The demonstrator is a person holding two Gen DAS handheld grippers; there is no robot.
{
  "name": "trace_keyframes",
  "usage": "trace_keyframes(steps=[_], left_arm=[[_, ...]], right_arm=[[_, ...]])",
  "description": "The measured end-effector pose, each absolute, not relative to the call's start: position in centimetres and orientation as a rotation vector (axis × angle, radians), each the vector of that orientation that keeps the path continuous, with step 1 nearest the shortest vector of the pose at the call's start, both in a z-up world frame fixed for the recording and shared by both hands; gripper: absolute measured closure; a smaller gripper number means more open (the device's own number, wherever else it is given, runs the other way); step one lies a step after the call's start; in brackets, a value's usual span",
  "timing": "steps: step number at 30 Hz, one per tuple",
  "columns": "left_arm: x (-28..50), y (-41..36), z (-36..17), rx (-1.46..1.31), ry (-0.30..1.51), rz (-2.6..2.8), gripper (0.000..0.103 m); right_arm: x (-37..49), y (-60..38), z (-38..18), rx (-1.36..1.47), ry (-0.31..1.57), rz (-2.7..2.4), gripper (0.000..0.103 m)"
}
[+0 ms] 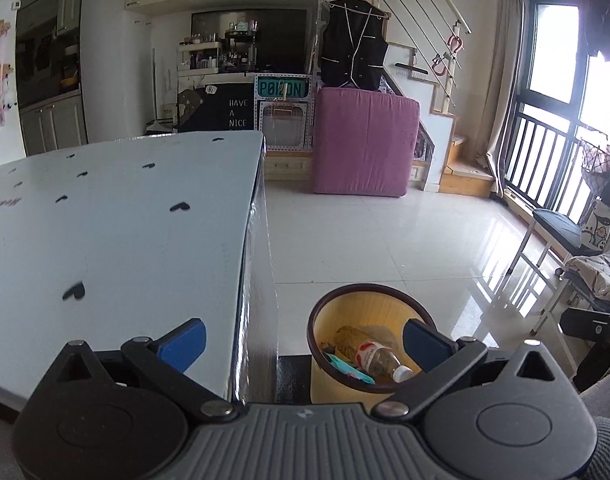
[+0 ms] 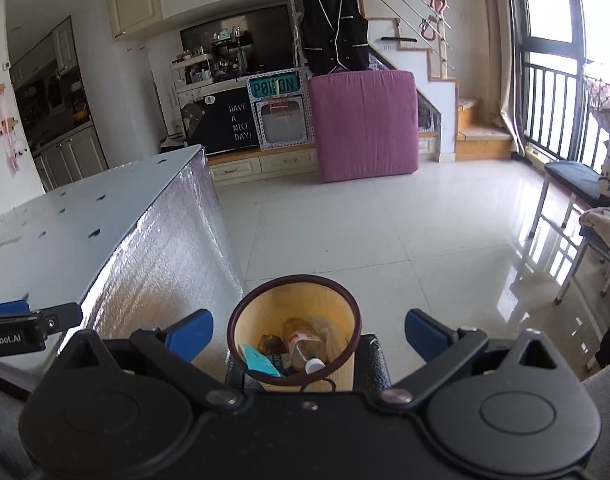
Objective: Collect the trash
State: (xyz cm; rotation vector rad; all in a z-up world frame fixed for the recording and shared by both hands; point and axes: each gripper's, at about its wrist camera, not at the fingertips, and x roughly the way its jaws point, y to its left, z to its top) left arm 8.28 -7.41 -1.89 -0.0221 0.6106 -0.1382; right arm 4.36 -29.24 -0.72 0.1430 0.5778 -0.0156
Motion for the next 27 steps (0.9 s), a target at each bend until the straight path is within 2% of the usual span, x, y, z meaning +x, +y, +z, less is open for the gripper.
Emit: trace_keyframes(steps=[9, 27], left_arm=[[6.4, -8.0, -5.0, -0.006, 0.615, -0.126, 0.0], [4.8, -8.0, -6.2, -0.011, 0.573, -0.115, 0.0]], right_arm=[[2.2, -27.9, -2.2, 0.077, 0.545, -0.046, 0.0], [0.9, -27.3, -5.0, 0.04, 0.548, -0.091, 0.0]])
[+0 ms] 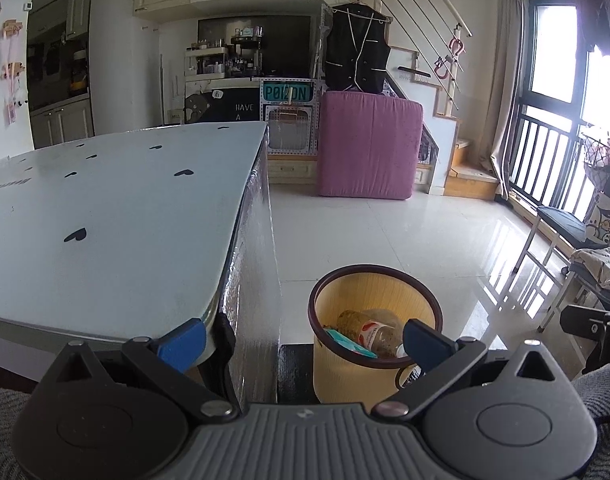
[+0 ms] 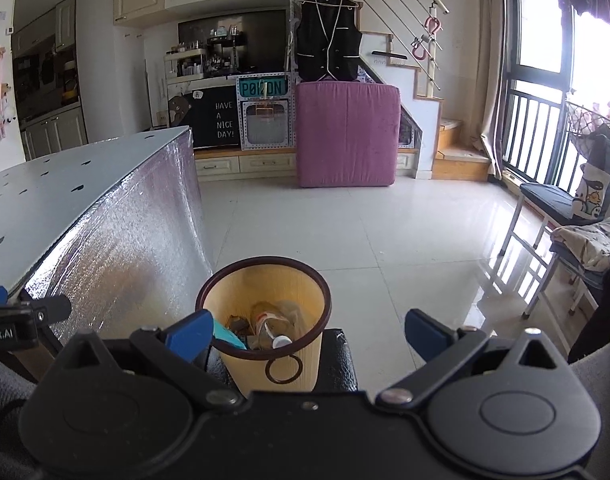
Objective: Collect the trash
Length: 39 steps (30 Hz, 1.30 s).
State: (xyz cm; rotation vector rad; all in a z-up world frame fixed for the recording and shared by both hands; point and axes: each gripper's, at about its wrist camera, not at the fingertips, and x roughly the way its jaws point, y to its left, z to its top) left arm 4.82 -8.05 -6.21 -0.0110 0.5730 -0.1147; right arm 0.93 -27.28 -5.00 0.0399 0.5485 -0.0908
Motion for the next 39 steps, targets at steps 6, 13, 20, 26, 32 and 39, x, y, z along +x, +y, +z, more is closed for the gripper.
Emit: trace_keyframes(steps=[6, 13, 20, 26, 32, 39], left_arm=[[4.39, -8.08, -6.22, -0.007, 0.553, -0.106, 0.0], [4.29, -7.84, -6.22, -0.013, 0.547, -0.09, 0.0], [4.09, -7.85, -5.98, -0.021, 0.545, -0.079, 0.0], [4.06, -7.7, -5.93, -0.023, 0.544, -0.078, 0.0], [4.02, -7.68, -5.91, -0.022, 0.546, -0.077, 0.0], [3.91, -7.68, -5.97, -0.023, 0.548, -0.076, 0.0]], right_arm=[[0.78, -27.2, -5.19, 0.041, 0.543, -0.096, 0.0], [0.53, -26.93, -5.33, 0.026, 0.53, -0.099, 0.0], [0.37, -26.76, -5.37, 0.021, 0.525, -0.102, 0.0], [0.33, -26.8, -5.35, 0.02, 0.524, -0.102, 0.0], [0.26, -26.93, -5.31, 0.024, 0.524, -0.102, 0.0], [0.24, -26.95, -5.32, 0.025, 0.524, -0.102, 0.0]])
